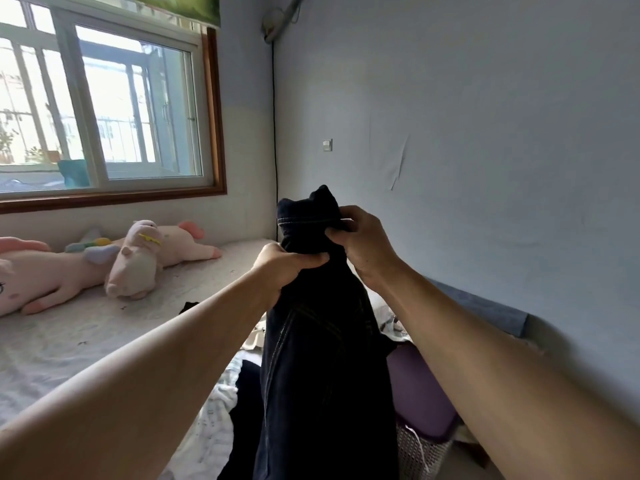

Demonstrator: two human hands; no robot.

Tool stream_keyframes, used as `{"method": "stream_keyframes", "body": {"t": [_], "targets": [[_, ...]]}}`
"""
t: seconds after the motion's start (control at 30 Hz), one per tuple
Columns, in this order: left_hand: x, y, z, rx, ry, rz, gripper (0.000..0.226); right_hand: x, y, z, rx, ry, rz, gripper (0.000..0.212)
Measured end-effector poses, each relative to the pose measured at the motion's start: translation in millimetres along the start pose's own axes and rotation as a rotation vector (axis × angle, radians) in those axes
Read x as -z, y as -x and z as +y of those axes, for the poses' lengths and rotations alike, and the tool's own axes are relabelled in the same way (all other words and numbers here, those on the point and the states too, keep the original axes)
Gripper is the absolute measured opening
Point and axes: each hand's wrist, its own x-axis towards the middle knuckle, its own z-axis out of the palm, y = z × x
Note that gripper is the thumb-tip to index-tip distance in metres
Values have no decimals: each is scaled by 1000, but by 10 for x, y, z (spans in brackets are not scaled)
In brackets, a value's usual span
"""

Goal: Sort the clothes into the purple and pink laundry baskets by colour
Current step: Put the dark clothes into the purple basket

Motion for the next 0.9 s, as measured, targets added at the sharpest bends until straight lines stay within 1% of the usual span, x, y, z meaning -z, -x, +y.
{"method": "stream_keyframes", "body": {"t": [0.07,0.1,0.17,0.2,0.23,0.33,0.37,0.47,0.5,0.53,0.6,0.63,0.67,0.73,0.8,0.9], "targets": [[-18,-11,3,8,42,55,24,56,37,67,-31,28,-18,22],[-16,-17,13,11,52,72,24,91,81,120,-46,79,5,20],[9,-16,43,14,66,90,26,172,186,261,-51,177,103,19],[14,-13,64,17,78,93,27,215,256,319,-55,197,129,20],[22,-6,84,20,96,93,28,236,322,375,-75,199,118,19],[21,8,148,16,120,98,28,251,481,470,-193,183,-55,8],[18,8,163,9,118,108,27,252,518,480,-217,171,-116,8],[38,-7,187,-17,116,163,21,274,595,540,-244,96,-281,19],[50,-17,190,-25,124,180,20,265,611,560,-236,122,-326,20],[63,-27,188,-30,131,193,19,252,613,597,-198,215,-339,21],[79,-42,183,-35,131,197,22,220,574,668,-83,484,-263,25],[87,-50,186,-43,120,197,23,203,547,679,-46,555,-226,30],[103,-62,190,-56,102,201,24,195,531,684,-37,572,-207,34],[158,-105,212,-90,41,222,30,200,519,679,-70,501,-184,32],[235,-143,249,-125,-22,238,36,195,547,665,-99,358,-125,27],[318,-158,316,-162,-70,230,38,174,578,624,-20,150,67,17]]}}
